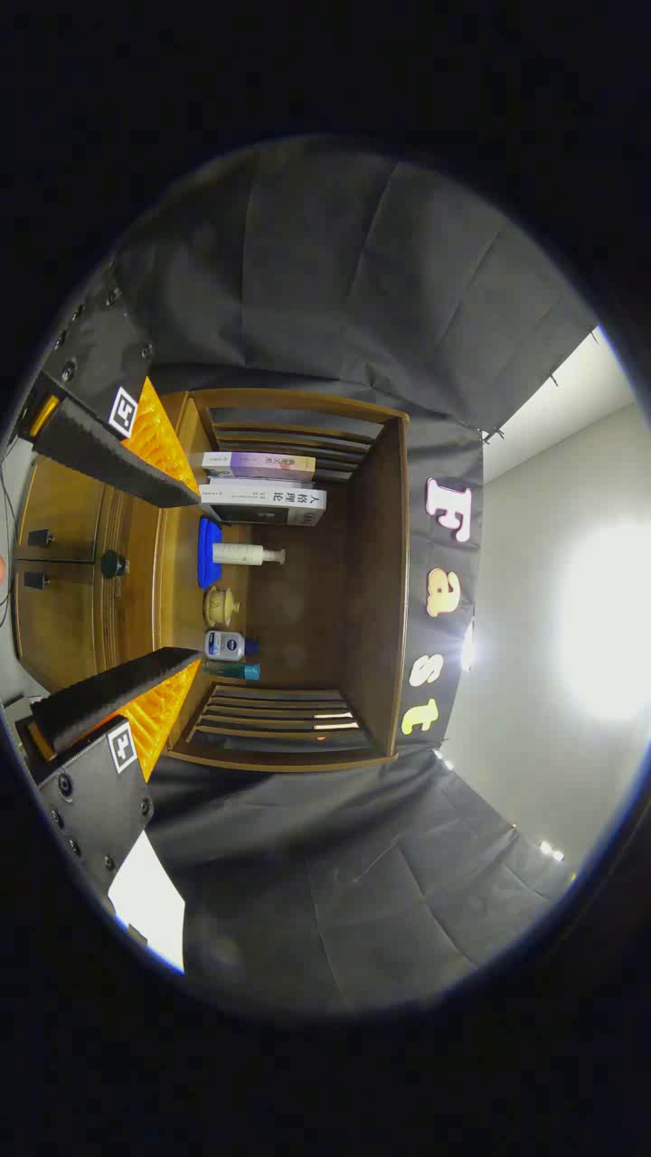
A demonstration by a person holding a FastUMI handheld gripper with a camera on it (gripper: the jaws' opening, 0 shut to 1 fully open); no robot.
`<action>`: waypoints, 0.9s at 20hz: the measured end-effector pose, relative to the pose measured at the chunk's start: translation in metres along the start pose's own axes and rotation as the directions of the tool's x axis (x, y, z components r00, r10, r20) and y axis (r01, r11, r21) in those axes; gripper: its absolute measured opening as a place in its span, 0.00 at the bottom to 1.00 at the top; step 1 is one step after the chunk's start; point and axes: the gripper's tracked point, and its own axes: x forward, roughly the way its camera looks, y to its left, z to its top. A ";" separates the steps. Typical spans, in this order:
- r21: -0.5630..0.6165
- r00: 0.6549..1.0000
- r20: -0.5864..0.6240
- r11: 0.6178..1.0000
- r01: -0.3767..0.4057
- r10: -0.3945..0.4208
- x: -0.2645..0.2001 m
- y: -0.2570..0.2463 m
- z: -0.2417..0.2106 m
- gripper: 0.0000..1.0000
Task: Pull open the drawer, take out the items inside it, and place them on the countertop above the cabinet.
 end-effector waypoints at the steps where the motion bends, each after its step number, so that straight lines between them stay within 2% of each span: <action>1: -0.001 1.000 0.001 1.000 0.000 0.000 0.000 -0.001 0.001 0.98; 18: -0.005 1.000 -0.015 1.000 0.009 -0.009 0.003 -0.005 -0.005 0.98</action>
